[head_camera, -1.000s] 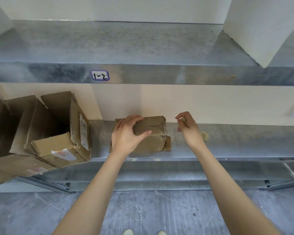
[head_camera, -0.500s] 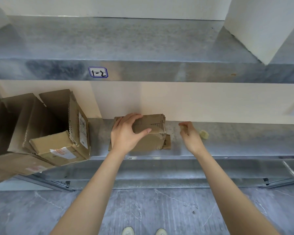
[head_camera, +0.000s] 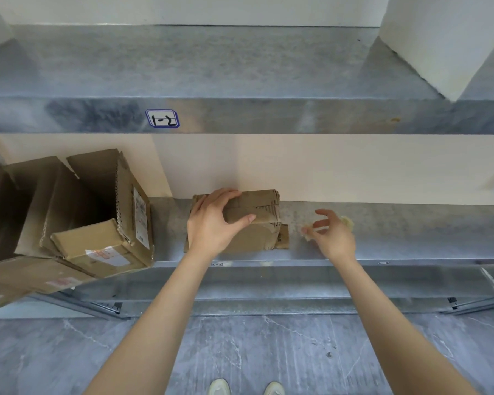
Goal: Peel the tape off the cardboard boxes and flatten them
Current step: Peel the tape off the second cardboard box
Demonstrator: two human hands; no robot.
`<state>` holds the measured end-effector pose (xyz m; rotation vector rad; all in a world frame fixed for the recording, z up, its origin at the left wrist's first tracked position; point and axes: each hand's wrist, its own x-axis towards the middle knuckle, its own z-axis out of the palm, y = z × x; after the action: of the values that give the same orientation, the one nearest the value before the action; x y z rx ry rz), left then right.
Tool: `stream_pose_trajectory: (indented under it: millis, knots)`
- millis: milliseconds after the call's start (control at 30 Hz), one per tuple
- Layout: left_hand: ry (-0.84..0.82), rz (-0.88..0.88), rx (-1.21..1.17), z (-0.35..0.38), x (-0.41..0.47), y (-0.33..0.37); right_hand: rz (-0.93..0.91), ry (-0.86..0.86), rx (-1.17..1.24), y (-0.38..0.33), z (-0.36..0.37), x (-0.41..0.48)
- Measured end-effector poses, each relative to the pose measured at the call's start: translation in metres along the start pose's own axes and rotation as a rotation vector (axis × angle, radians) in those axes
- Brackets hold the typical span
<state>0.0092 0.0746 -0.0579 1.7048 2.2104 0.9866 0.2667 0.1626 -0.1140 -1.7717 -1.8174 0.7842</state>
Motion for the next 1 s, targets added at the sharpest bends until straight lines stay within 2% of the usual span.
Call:
stream_pose_trajectory:
  millis: [133, 267, 467, 1000]
  knots:
    - [0.002, -0.004, -0.004, 0.000, -0.001, 0.000, 0.004, 0.054, 0.066, 0.011, 0.005, 0.011]
    - [0.001, -0.004, -0.009, -0.001, -0.001, 0.002, 0.019, 0.054, 0.008, 0.020, 0.009, 0.021]
    - [0.005, -0.007, 0.004, -0.001, 0.000, 0.003, 0.051, 0.086, 0.050, 0.025, 0.007, 0.026]
    - [-0.005, -0.003, 0.006, -0.001, -0.001, 0.001, -0.033, 0.087, 0.071, 0.025, -0.004, 0.021]
